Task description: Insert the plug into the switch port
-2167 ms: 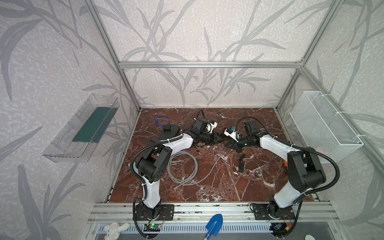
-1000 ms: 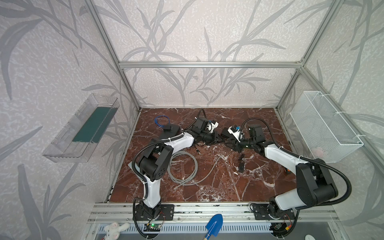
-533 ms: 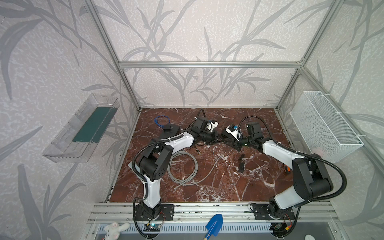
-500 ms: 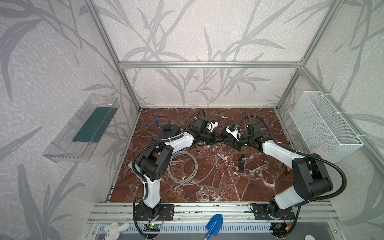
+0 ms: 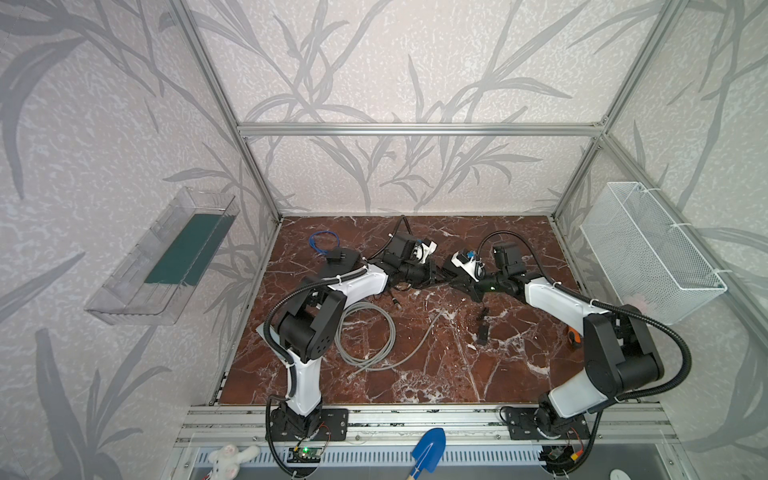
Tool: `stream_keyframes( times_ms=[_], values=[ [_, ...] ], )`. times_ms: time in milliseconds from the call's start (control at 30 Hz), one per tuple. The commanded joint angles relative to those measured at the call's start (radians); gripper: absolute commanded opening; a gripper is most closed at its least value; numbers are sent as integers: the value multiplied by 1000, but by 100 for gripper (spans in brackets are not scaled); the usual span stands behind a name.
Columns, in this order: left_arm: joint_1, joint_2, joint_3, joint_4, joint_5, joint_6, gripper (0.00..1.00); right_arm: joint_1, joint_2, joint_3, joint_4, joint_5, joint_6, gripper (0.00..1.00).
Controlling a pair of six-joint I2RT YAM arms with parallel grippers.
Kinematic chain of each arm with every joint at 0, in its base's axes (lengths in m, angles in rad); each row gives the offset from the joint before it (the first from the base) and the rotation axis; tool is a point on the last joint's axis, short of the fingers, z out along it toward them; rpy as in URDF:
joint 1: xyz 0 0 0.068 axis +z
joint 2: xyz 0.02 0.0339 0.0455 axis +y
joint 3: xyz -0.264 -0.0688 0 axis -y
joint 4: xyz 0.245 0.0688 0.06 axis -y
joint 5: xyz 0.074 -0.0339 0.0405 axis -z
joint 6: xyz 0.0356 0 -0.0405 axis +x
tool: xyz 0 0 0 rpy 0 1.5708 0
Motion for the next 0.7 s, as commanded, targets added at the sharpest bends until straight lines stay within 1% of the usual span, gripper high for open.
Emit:
stream_keyframes(
  times_ms=[0, 67, 133, 167, 233, 333, 433, 500, 667],
  values=[
    [-2, -2, 18, 15, 17, -8, 12, -1, 1, 20, 10, -17, -5, 5],
    [-2, -3, 22, 3, 15, 1, 15, -1, -3, 21, -3, -8, -14, 3],
    [-1, -9, 26, -27, 5, 21, 24, -1, -5, 24, -21, -3, -28, 2],
    [1, -10, 28, -41, 1, 33, 26, -2, -6, 25, -35, -4, -36, 1],
    [8, -14, 27, -60, -6, 44, 30, -1, -6, 26, -60, -3, -55, 1],
    [12, -15, 29, -58, 0, 44, 32, -1, -3, 36, -114, -2, -90, 1],
    [12, -10, 37, -60, 8, 42, 32, -1, -1, 43, -138, 7, -105, 1],
    [12, -7, 39, -61, 15, 45, 28, -1, -3, 42, -133, 8, -101, 1],
    [10, -3, 42, -91, 25, 66, 21, -1, 3, 43, -121, 9, -85, 1]
  ],
)
